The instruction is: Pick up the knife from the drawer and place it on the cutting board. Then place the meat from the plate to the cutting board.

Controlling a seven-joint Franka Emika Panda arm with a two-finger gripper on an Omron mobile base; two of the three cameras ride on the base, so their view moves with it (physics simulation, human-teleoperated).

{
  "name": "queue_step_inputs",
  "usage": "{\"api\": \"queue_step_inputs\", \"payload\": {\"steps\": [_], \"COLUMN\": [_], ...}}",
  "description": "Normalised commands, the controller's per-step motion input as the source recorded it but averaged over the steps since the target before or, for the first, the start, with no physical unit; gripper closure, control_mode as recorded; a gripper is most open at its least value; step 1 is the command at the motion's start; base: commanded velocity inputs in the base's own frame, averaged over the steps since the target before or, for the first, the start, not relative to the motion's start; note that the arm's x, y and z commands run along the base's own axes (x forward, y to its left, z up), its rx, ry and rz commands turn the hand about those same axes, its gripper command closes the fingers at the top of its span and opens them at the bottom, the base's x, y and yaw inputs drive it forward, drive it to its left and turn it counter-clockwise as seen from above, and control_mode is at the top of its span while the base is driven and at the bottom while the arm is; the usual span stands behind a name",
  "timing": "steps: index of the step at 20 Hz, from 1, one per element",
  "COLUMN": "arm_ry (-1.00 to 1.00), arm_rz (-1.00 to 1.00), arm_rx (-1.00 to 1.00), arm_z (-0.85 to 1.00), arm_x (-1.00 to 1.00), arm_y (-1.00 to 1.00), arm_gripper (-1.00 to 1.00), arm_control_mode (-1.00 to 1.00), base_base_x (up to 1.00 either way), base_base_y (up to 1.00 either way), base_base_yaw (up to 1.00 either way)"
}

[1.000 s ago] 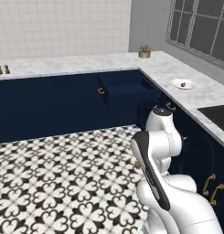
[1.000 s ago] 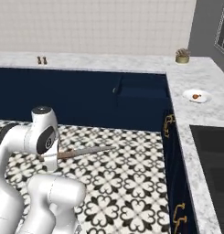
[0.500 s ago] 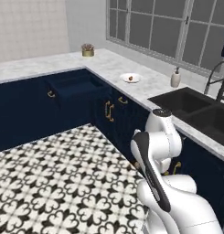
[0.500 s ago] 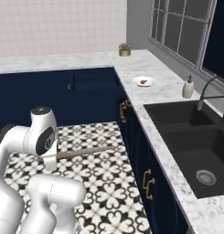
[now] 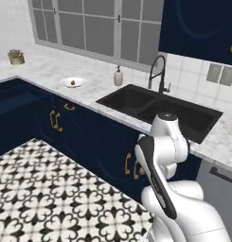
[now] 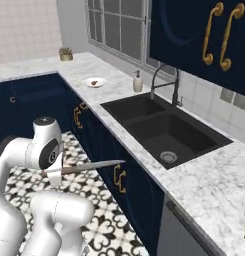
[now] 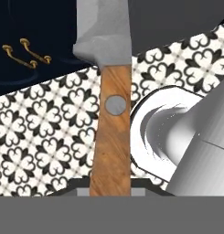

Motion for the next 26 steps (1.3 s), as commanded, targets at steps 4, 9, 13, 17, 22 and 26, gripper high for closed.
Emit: {"api": "queue_step_inputs", "payload": {"steps": [4,9,13,17,22,26], "arm_ry": [0.00,0.00,0.00,0.00,0.00,0.00], "arm_rz": [0.00,0.00,0.00,0.00,0.00,0.00], "arm_rx": [0.00,0.00,0.00,0.00,0.00,0.00], "arm_z": [0.00,0.00,0.00,0.00,0.00,0.00], "arm_x": [0.00,0.00,0.00,0.00,0.00,0.00], "arm_y": [0.00,0.00,0.00,0.00,0.00,0.00], "arm_gripper": [1.00,1.00,1.00,1.00,1.00,1.00], "arm_control_mode": [1.00,1.00,1.00,1.00,1.00,1.00], "base_base_x": [-0.41,0.05,0.32,0.45,0.60,0.47], "base_base_y": [0.00,-0.19,-0.50,-0.71,-0.58,-0.58], "base_base_yaw": [-0.57,-0.54,-0.49,-0.52,-0.51,-0.50]}}
